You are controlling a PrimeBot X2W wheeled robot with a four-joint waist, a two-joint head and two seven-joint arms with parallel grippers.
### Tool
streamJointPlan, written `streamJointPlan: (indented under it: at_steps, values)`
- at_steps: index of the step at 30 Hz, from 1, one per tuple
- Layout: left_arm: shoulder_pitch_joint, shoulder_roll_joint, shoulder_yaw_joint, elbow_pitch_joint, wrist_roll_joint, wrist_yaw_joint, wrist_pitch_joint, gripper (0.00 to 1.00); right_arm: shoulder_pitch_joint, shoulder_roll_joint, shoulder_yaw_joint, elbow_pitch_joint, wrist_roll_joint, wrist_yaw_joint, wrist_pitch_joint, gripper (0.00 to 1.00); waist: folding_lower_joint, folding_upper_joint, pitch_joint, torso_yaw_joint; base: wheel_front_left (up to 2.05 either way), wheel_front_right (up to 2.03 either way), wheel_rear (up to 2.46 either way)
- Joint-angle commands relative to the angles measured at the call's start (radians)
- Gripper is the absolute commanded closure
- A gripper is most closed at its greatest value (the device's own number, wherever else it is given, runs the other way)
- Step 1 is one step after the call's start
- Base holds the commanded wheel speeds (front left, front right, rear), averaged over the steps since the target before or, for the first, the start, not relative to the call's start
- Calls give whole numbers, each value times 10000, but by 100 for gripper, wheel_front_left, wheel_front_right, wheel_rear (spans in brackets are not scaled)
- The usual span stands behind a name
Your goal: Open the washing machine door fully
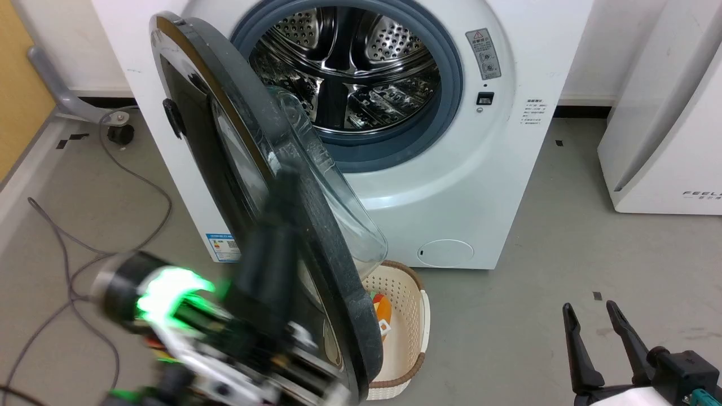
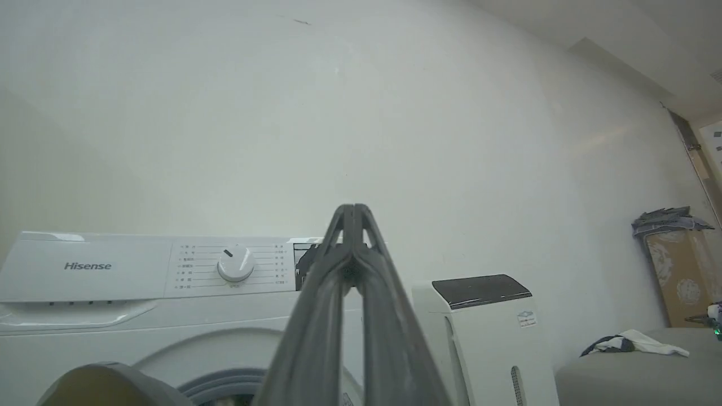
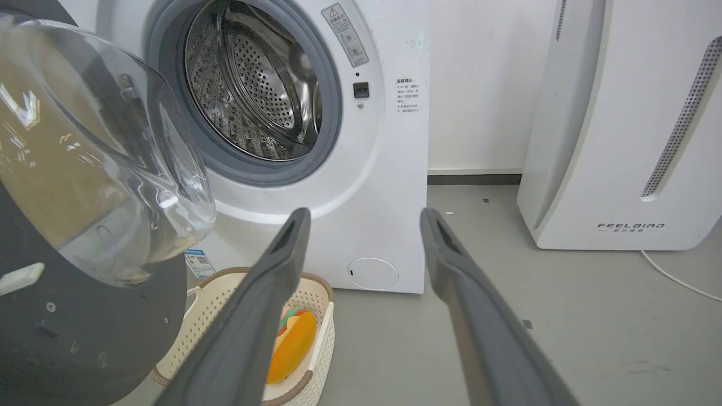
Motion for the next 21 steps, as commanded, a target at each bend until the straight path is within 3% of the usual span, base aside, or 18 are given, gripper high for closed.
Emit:
streamJointPlan:
  at_steps: [1, 6, 11, 21]
  values:
    - [179, 12, -366, 80, -70, -147, -42, 100, -84, 43, -4, 43, 40, 52, -53, 0, 0, 0, -1, 6, 0, 0, 0]
    - [540, 165, -1934, 635, -444, -476, 336, 100, -102, 43, -21, 128, 27, 52, -72, 0, 0, 0, 24, 23, 0, 0, 0]
    - [833, 581, -3219, 1222, -1106, -609, 1386, 100, -144, 43, -35, 234, 29, 52, -101, 0, 0, 0, 64, 58, 0, 0, 0]
    - [1526, 1213, -3750, 2372, -1871, -339, 3682, 100, -234, 43, -35, 425, 22, 52, -185, 0, 0, 0, 129, 126, 0, 0, 0]
